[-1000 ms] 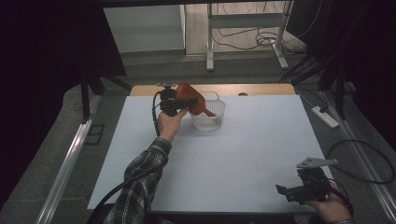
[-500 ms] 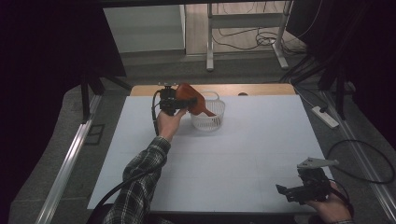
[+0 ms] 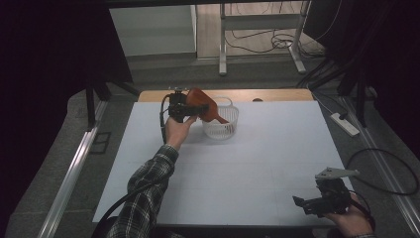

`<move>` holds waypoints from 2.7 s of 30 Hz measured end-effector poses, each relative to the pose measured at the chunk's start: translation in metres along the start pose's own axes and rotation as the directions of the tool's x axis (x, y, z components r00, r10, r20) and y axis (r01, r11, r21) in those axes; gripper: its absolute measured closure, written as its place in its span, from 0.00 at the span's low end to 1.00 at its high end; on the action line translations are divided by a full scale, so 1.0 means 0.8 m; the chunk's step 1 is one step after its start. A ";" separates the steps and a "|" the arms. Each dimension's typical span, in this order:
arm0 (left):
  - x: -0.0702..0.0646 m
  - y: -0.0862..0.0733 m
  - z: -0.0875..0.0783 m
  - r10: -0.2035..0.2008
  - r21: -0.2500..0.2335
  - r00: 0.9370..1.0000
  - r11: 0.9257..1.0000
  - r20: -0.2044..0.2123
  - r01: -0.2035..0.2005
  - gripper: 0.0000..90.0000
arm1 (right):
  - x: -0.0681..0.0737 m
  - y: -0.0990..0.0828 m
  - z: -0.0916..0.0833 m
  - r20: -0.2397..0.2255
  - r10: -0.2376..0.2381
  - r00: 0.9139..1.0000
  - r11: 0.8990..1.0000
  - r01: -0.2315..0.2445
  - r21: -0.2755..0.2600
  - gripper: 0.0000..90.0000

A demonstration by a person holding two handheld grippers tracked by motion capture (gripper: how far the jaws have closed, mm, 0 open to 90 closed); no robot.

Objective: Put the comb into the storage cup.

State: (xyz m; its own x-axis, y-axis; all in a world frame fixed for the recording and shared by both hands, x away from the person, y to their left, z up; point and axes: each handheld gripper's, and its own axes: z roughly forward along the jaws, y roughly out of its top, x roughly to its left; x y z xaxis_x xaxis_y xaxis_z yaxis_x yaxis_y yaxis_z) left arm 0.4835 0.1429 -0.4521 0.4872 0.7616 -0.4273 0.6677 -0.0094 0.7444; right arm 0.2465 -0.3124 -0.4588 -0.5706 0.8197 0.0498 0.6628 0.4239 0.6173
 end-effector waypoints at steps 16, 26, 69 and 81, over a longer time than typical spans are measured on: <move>-0.009 0.005 -0.007 0.090 0.053 0.995 0.995 -0.051 -0.088 0.15 | 0.000 -0.001 -0.001 0.012 0.005 1.000 1.000 -0.005 -0.008 0.00; -0.013 0.005 -0.013 0.135 0.080 0.989 0.988 -0.061 -0.130 0.09 | 0.000 -0.001 -0.001 0.013 0.004 1.000 1.000 -0.004 -0.009 0.00; -0.012 -0.039 -0.048 0.281 0.088 0.959 0.957 -0.033 -0.277 0.04 | 0.001 -0.001 -0.002 0.013 -0.003 1.000 1.000 0.003 -0.011 0.00; -0.010 -0.053 -0.051 0.287 0.091 0.958 0.955 -0.027 -0.284 0.01 | 0.001 -0.001 -0.002 0.015 -0.005 1.000 1.000 0.006 -0.011 0.00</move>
State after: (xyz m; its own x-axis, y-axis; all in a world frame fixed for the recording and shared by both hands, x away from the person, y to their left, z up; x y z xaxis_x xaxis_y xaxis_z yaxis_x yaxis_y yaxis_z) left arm 0.4283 0.1635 -0.4588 0.6428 0.7442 -0.1814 0.5506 -0.2843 0.7849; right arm 0.2447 -0.3123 -0.4578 -0.5667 0.8232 0.0343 0.6539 0.4241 0.6266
